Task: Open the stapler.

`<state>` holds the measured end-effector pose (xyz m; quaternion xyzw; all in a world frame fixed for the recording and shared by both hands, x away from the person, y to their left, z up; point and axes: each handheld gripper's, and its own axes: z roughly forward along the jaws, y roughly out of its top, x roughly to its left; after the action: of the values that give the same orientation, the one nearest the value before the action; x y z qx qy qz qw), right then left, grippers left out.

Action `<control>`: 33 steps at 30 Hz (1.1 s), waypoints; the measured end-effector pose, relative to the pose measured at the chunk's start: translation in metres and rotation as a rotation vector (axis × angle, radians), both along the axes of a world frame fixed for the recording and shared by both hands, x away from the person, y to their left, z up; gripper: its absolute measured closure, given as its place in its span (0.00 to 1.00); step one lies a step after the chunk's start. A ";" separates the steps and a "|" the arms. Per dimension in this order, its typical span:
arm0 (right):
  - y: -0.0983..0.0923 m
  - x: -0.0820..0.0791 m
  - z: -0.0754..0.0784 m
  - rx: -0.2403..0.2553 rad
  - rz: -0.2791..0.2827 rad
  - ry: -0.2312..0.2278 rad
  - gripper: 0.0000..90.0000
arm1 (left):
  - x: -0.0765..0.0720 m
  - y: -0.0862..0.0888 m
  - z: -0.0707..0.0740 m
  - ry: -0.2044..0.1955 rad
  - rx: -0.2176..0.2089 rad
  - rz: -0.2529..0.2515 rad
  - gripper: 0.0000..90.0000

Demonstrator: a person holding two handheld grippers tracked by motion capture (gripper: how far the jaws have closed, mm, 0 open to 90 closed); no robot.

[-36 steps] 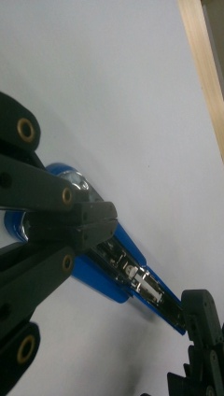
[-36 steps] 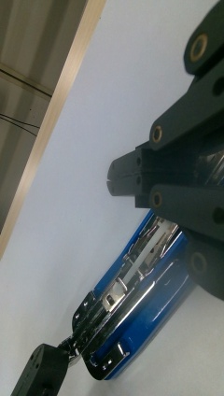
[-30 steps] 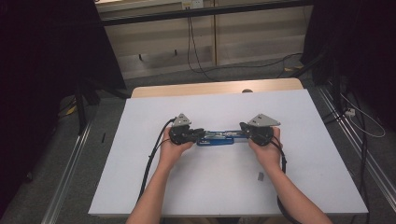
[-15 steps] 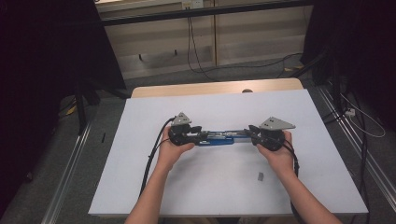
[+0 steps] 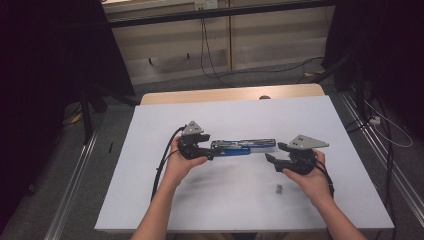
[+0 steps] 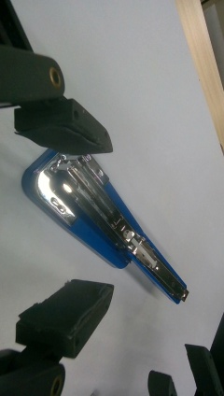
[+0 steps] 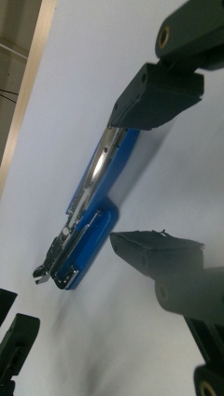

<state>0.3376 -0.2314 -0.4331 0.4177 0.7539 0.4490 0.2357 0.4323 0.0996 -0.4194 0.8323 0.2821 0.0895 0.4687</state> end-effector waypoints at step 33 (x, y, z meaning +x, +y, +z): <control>-0.002 -0.047 -0.023 -0.077 0.039 0.119 0.20 | -0.019 0.020 0.005 -0.008 0.027 0.023 0.12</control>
<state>0.2903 -0.2338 -0.4561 0.4193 0.7915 0.3984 0.1975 0.4128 0.1200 -0.4143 0.8349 0.2886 0.1020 0.4575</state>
